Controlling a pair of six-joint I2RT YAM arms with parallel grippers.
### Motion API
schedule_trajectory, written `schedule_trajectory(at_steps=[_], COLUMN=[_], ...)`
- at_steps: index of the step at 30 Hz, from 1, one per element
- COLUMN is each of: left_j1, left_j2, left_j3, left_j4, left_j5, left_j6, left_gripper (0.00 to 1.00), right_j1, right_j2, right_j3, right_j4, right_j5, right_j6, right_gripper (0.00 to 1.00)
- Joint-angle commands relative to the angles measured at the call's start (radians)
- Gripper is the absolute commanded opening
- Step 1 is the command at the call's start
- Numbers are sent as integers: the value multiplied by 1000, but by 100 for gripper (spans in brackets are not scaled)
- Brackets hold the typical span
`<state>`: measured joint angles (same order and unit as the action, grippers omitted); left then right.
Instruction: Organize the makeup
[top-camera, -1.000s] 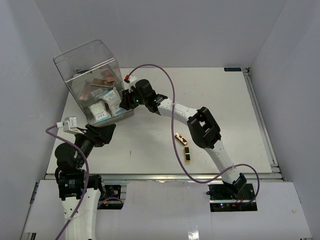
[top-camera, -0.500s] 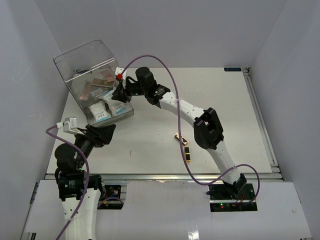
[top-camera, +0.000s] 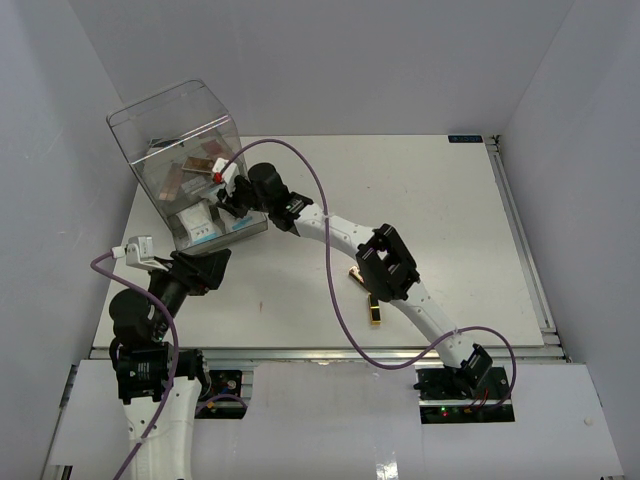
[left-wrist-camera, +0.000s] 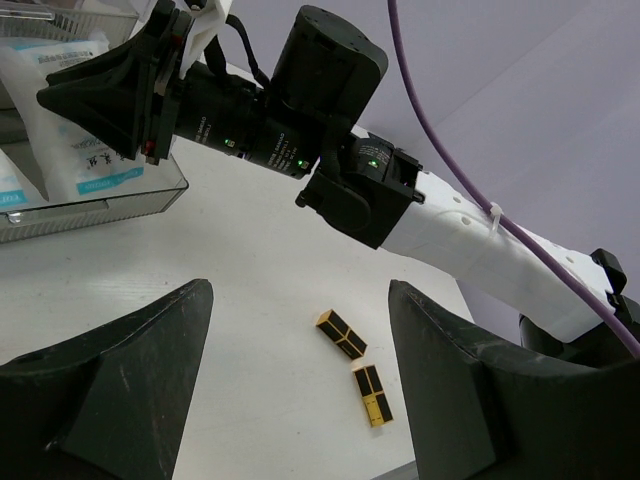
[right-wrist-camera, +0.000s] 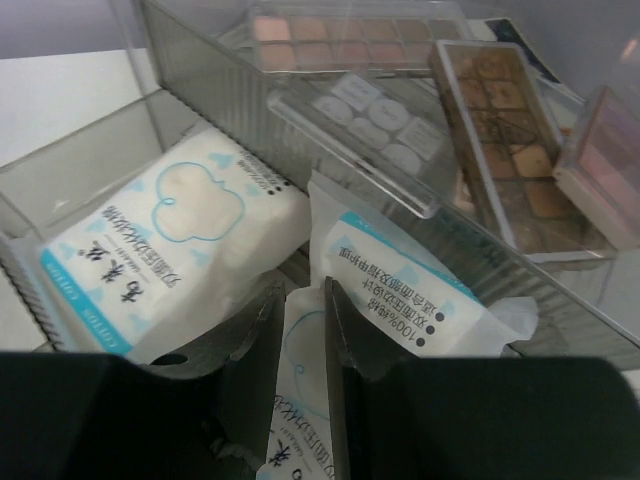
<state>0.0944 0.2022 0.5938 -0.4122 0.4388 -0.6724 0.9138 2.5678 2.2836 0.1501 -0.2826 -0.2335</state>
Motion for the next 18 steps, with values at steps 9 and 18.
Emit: schedule_trajectory(at_steps=[9, 18], left_j1=[-2, -2], left_j2=[-5, -7], left_j3=[14, 17], left_j4=[-14, -16], left_j5=[-8, -6], left_j6=[8, 5], left_gripper=[82, 82], right_j1=[-19, -21], right_j2=[-7, 29], right_j3=[-28, -3], right_j4=[85, 70], right_j5=[146, 135], right_j6=[-37, -23], right_gripper=[29, 28])
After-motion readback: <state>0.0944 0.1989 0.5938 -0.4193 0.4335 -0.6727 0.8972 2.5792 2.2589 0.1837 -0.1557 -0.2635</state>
